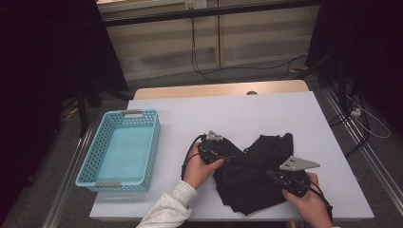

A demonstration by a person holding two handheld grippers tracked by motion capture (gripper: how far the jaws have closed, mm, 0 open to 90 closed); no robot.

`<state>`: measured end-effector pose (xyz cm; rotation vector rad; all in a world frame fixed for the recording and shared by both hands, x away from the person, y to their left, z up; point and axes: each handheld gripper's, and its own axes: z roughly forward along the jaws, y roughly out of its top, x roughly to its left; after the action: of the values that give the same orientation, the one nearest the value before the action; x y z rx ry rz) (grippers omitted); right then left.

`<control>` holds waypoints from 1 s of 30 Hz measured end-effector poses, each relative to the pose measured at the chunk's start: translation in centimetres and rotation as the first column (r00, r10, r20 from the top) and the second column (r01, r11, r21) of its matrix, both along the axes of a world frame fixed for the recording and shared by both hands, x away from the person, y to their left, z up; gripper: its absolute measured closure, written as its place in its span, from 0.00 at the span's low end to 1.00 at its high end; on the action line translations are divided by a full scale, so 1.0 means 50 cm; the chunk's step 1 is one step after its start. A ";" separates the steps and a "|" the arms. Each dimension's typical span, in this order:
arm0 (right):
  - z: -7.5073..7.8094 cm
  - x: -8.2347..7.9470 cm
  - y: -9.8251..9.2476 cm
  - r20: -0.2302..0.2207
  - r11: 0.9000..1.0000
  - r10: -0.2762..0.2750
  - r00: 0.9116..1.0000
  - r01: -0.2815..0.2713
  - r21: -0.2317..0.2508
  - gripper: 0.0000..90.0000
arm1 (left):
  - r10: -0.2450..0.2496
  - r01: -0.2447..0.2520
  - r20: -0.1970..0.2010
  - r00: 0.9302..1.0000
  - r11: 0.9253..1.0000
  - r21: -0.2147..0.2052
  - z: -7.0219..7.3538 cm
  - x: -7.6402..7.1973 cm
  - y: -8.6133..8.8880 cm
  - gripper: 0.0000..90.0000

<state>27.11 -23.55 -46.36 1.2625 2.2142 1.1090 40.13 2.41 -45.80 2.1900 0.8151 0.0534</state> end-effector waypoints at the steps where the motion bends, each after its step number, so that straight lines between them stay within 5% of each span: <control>1: 0.000 0.001 0.001 0.001 1.000 0.000 1.000 0.000 -0.001 0.98 | -0.019 0.018 -0.062 0.998 1.000 -0.015 0.002 -0.001 -0.002 0.67; 2: 0.000 0.003 0.003 0.002 1.000 -0.001 1.000 0.001 -0.003 0.98 | -0.038 0.037 -0.081 0.996 0.999 -0.020 0.001 -0.003 -0.005 0.78; 6: 0.001 0.013 0.011 0.006 1.000 0.002 1.000 -0.002 -0.009 0.99 | -0.046 0.046 -0.072 0.996 0.999 -0.010 0.004 -0.006 0.007 0.93; 11: 0.011 0.033 0.022 0.020 1.000 0.012 1.000 -0.012 -0.015 0.99 | -0.007 0.003 -0.077 0.997 0.999 -0.054 0.025 -0.003 0.058 0.94; 21: 0.053 0.120 0.079 0.055 0.998 0.026 0.998 -0.023 -0.050 0.99 | 0.102 -0.103 -0.041 0.994 0.994 -0.040 0.054 -0.002 0.149 0.94; 30: 0.103 0.205 0.153 0.075 0.997 0.060 0.995 -0.056 -0.056 0.99 | 0.181 -0.182 -0.015 0.983 0.979 -0.090 0.090 0.010 0.204 0.94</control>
<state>37.36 -15.91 -41.22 1.1212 2.2214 1.0922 40.62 12.59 -41.29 2.0272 1.0004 0.0974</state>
